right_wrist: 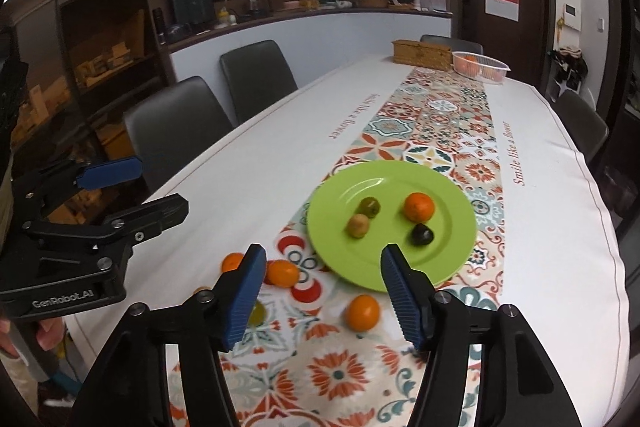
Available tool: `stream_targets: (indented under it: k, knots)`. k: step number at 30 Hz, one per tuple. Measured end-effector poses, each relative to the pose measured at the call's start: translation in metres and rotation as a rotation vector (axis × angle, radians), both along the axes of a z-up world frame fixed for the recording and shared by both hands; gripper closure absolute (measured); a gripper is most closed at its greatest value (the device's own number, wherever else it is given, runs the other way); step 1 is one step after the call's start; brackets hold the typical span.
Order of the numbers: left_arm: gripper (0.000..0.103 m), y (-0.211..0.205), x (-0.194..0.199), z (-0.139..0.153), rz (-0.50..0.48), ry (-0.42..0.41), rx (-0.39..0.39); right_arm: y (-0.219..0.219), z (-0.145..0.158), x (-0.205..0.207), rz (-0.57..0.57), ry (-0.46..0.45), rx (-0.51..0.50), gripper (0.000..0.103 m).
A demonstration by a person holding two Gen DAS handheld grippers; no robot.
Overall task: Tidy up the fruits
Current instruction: 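Move the left tool to another brown fruit while the right tool approaches a green-yellow fruit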
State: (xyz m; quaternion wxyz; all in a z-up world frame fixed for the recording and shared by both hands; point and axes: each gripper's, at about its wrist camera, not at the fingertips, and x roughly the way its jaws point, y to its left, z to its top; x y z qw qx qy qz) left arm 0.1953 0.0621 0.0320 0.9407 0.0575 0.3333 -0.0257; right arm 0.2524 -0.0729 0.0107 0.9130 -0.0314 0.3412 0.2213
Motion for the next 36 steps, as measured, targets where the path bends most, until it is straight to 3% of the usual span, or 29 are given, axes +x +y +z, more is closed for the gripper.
stream_targets:
  k: [7, 17, 32, 36]
  knots:
    - [0.021, 0.012, -0.032, -0.006, 0.014, -0.048, 0.026, 0.016, -0.008, -0.019, 0.051, -0.033, -0.003, 0.042]
    - [0.021, 0.033, -0.048, -0.039, 0.005, -0.021, 0.032, 0.040, -0.034, -0.024, 0.111, 0.020, -0.015, 0.042]
    - [0.022, 0.037, -0.048, -0.088, -0.161, 0.000, 0.098, 0.071, -0.071, -0.023, 0.192, 0.069, -0.160, 0.042]
    - [0.028, 0.034, -0.043, -0.098, -0.213, 0.032, 0.097, 0.075, -0.080, -0.021, 0.216, 0.086, -0.182, 0.042]
